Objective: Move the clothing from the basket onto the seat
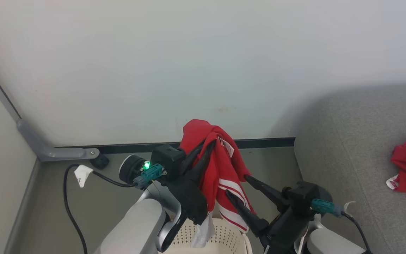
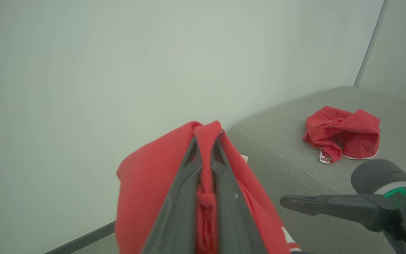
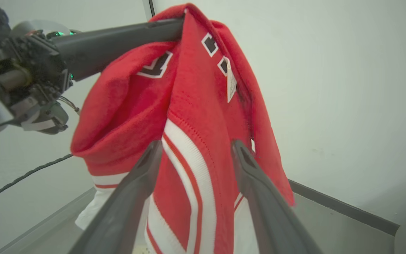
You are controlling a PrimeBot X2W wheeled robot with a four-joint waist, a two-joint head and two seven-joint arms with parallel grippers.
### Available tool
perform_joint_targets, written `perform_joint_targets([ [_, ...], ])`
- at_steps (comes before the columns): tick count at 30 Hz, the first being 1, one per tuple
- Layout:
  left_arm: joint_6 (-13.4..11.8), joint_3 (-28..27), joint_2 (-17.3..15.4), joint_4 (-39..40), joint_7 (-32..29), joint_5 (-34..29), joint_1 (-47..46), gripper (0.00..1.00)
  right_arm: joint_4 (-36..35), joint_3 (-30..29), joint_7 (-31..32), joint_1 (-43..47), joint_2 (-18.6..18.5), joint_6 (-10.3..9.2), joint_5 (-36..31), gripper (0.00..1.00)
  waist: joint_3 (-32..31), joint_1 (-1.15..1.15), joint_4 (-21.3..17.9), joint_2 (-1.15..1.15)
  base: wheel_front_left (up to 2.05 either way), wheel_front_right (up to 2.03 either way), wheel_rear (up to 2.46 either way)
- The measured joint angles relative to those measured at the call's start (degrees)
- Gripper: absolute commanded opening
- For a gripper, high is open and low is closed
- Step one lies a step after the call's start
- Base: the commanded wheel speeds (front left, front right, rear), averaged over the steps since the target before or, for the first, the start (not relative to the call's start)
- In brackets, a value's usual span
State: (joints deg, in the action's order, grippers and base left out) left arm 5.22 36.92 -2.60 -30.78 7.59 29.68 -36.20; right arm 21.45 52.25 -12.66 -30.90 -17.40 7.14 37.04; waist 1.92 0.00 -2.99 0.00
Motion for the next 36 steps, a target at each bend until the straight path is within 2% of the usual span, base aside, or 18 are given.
perform_joint_targets([
  [6, 0.01, 1.68, 0.07, 0.71, -0.94, 1.55, -0.36, 0.00, 3.77, 4.86, -0.02, -2.21, 0.69, 0.00, 2.18, 1.00, 0.46, 0.00, 1.46, 0.00, 0.00, 0.00, 0.00],
  [18, 0.09, 4.37, 0.09, 3.49, -1.75, 2.70, -0.24, 0.00, 13.68, 9.56, -0.04, -7.47, 4.11, 0.00, 5.93, 1.00, 0.65, 0.00, 3.49, 0.00, 0.00, 0.00, 0.00],
  [19, 0.09, 4.66, 0.08, 3.85, -1.90, 2.97, -0.20, 0.00, 14.35, 9.69, -0.07, -7.94, 4.60, 0.00, 6.06, 0.95, 0.64, 0.00, 3.55, 0.00, 0.00, 0.00, 0.00],
  [20, 0.09, 4.98, 0.09, 4.16, -1.94, 3.10, -0.13, 0.00, 15.07, 9.82, -0.11, -8.45, 5.04, 0.00, 6.42, 0.46, 0.63, 0.00, 3.60, 0.00, 0.00, 0.00, 0.00],
  [21, 0.07, 5.28, 0.09, 4.47, -1.94, 3.34, 0.02, 0.00, 15.80, 9.83, -0.12, -8.86, 5.35, 0.00, 6.67, 0.07, 0.62, 0.00, 3.64, 0.00, 0.00, 0.00, 0.00],
  [22, 0.03, 5.58, 0.09, 4.63, -1.96, 3.50, 0.13, 0.00, 16.39, 9.85, -0.24, -9.21, 5.53, 0.00, 7.10, 0.00, 0.61, 0.00, 3.67, 0.00, 0.00, 0.00, 0.00],
  [33, -1.78, 4.70, 0.08, 4.31, -2.53, 5.15, 1.46, 0.00, 19.48, 10.22, -1.10, -9.89, 5.63, 0.00, 9.98, 0.00, 0.83, -0.01, 2.67, 0.00, 0.00, 0.00, 0.00],
  [34, -1.78, 4.57, 0.07, 4.23, -2.54, 5.22, 1.47, 0.25, 19.52, 10.11, -1.12, -9.89, 5.48, 0.00, 10.29, 0.00, 0.85, -0.01, 2.46, 0.00, 0.00, 0.00, 0.00],
  [35, -1.79, 4.41, 0.07, 4.16, -2.54, 5.31, 1.48, 0.69, 19.53, 9.96, -1.16, -9.89, 5.32, 0.00, 10.58, 0.00, 0.87, -0.01, 2.23, 0.00, 0.00, 0.00, 0.00],
  [36, -1.81, 4.28, 0.04, 4.11, -2.54, 5.32, 1.51, 0.96, 19.53, 9.92, -1.41, -9.89, 5.12, 0.00, 10.77, 0.00, 0.88, -0.01, 1.99, 0.00, 0.00, 0.00, 0.00],
])
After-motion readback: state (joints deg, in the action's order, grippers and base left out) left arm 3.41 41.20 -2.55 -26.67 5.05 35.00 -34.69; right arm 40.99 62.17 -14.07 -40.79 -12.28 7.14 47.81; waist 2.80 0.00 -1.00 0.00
